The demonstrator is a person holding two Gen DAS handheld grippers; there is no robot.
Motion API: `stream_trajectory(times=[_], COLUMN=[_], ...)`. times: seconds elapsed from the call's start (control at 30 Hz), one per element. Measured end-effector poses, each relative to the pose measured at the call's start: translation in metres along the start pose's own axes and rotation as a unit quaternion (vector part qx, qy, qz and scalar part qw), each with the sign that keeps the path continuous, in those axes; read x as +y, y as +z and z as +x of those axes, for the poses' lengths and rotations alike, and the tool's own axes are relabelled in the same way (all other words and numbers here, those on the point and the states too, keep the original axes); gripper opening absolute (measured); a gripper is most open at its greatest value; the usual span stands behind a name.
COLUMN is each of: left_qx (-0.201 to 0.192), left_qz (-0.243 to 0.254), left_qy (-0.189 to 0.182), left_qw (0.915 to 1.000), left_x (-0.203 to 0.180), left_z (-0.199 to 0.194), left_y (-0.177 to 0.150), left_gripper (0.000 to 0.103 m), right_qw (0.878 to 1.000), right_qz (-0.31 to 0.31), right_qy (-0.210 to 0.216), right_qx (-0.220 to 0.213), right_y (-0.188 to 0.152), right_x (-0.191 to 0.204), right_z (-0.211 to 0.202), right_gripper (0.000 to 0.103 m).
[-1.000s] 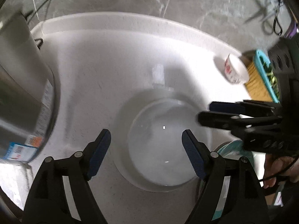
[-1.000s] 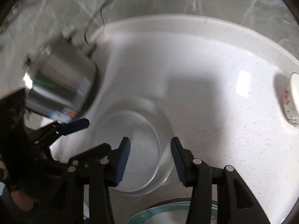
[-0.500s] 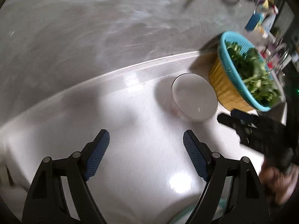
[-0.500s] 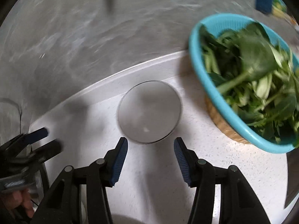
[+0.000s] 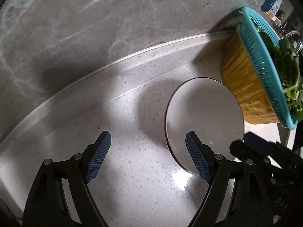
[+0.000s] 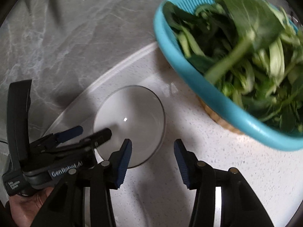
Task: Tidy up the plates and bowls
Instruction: 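Move both grippers to the red-rimmed white bowl and close on its rim, then lift the red-rimmed bowl and carry it over the white bowl on the stack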
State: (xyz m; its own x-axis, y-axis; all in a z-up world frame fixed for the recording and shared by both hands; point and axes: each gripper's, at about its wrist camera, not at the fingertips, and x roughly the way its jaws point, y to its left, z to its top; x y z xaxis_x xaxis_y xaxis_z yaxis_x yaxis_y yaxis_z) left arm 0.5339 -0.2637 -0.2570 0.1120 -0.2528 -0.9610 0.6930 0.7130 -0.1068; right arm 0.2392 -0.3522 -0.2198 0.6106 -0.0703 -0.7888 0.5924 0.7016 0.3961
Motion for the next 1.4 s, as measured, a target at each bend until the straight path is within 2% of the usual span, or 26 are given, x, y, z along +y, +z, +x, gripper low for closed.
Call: stream_trajectory(times=[0.17, 0.33, 0.43, 0.47, 0.5, 0.57, 0.7, 1.03, 1.23, 1.4], left_qx=[0.008, 0.017, 0.021, 0.022, 0.024, 0.027, 0.023, 0.025, 0.021, 0.013], left_qz=[0.006, 0.004, 0.005, 0.005, 0.007, 0.012, 0.027, 0.025, 0.013, 0.004], left_qy=[-0.014, -0.021, -0.027, -0.03, -0.03, -0.036, -0.034, -0.033, -0.03, -0.027], left_qw=[0.9999, 0.9996, 0.9994, 0.9993, 0.9992, 0.9989, 0.9988, 0.9988, 0.9993, 0.9995], left_x=[0.002, 0.0, 0.0, 0.0, 0.0, -0.001, -0.008, 0.003, 0.0, 0.015], left_z=[0.017, 0.026, 0.033, 0.034, 0.036, 0.04, 0.043, 0.037, 0.026, -0.008], left_y=[0.002, 0.001, 0.005, 0.005, 0.005, 0.004, 0.004, -0.005, -0.01, -0.028], left_gripper=[0.079, 0.068, 0.053, 0.046, 0.035, 0.029, 0.014, 0.009, 0.009, 0.009], right_qw=[0.999, 0.999, 0.999, 0.999, 0.999, 1.0, 1.0, 1.0, 0.999, 0.998], right_qz=[0.029, 0.038, 0.036, 0.034, 0.029, 0.023, 0.011, -0.016, -0.035, -0.057], right_qy=[0.007, 0.007, 0.007, 0.007, 0.004, 0.002, 0.002, -0.004, 0.003, 0.01], right_qx=[0.02, 0.016, 0.021, 0.02, 0.018, 0.014, 0.009, 0.02, 0.023, 0.023], right_y=[-0.003, 0.007, 0.009, 0.009, 0.009, 0.009, 0.012, 0.014, 0.018, 0.019], right_x=[-0.009, -0.005, -0.002, -0.001, 0.0, 0.0, 0.0, 0.013, 0.035, 0.047], right_z=[0.014, 0.026, 0.035, 0.037, 0.039, 0.04, 0.044, 0.045, 0.047, 0.037], right_gripper=[0.051, 0.048, 0.039, 0.034, 0.034, 0.026, 0.023, 0.017, 0.016, 0.015])
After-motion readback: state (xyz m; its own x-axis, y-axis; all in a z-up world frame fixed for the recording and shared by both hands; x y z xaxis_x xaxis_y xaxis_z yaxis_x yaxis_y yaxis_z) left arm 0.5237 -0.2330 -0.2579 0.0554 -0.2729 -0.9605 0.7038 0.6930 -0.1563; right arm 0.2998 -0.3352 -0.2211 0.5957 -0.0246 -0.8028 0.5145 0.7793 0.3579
